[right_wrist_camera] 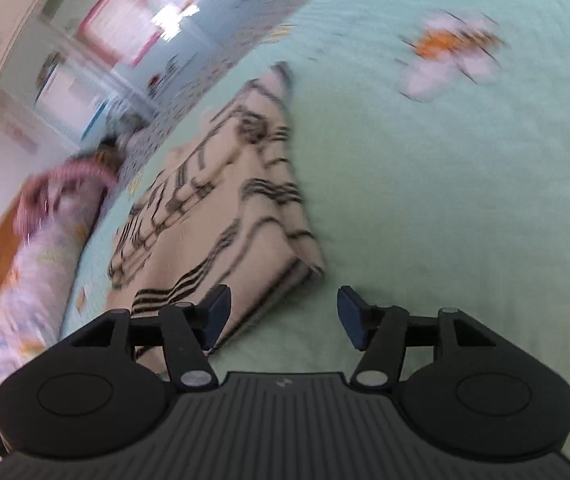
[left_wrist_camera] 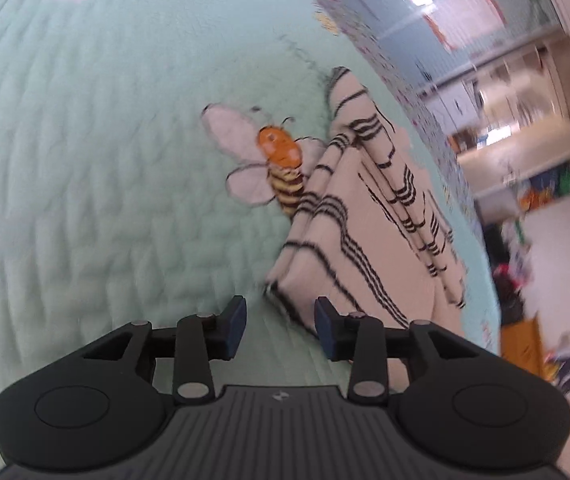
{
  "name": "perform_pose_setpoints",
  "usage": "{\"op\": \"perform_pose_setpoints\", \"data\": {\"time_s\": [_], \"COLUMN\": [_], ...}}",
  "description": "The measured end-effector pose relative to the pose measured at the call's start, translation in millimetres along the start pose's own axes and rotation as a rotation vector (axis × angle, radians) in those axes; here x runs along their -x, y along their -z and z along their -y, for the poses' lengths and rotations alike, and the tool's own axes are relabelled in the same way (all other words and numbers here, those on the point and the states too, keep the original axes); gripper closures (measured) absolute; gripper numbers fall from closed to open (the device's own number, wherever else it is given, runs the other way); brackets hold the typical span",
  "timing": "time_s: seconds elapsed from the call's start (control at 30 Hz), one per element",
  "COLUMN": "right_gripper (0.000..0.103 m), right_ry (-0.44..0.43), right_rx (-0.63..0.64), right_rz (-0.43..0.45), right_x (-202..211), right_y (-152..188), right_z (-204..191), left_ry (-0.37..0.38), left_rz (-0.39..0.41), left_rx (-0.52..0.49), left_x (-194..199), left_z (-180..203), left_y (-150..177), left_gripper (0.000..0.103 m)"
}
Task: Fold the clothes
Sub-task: 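Lift the hem with both grippers and fold it toward the collar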
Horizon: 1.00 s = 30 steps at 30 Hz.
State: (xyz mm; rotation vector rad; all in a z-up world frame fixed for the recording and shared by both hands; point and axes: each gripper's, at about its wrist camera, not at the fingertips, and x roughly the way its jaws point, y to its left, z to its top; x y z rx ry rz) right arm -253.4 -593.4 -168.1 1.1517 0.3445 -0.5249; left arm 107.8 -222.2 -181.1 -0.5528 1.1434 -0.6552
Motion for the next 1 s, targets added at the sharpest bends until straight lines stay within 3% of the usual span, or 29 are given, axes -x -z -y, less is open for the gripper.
{"op": "perform_pose_setpoints", "data": {"time_s": [0.07,0.2,0.33,0.37,0.4,0.47,0.8,1.0], "right_gripper": [0.038,0.035,0.039,0.049,0.067,0.085,0.093,0.094], "right_ry": [-0.022,-0.058,-0.062,-0.047,-0.038,-0.033,-0.088,-0.143], "right_rx": [-0.069,-0.161,-0.211,-0.216,-0.230,-0.254,-0.215,-0.223], "right_rz": [0.005,0.000,-0.011,-0.009,-0.013,-0.025,0.046,0.063], "right_x": [5,-4,-29,-34,-39,-45,-13,27], "right_y": [7,2,-1,-1,0,2,-3,2], "right_z": [12,15,5,3,2,4,-13,-30], "left_ry": [0.002,0.032,0.058,0.058,0.061,0.074,0.059,0.118], "left_rz": [0.006,0.002,0.014,0.025,0.026,0.036,0.117,0.157], "left_rx": [0.051,0.188,0.298,0.309,0.324,0.357,0.251,0.223], "left_x": [1,-12,-33,-38,-42,-45,-2,49], "left_z": [0,2,9,11,10,5,19,28], "left_y": [5,2,-8,-9,-10,-9,2,15], "left_gripper": [0.063,0.051,0.054,0.066,0.081,0.084,0.089,0.090]}}
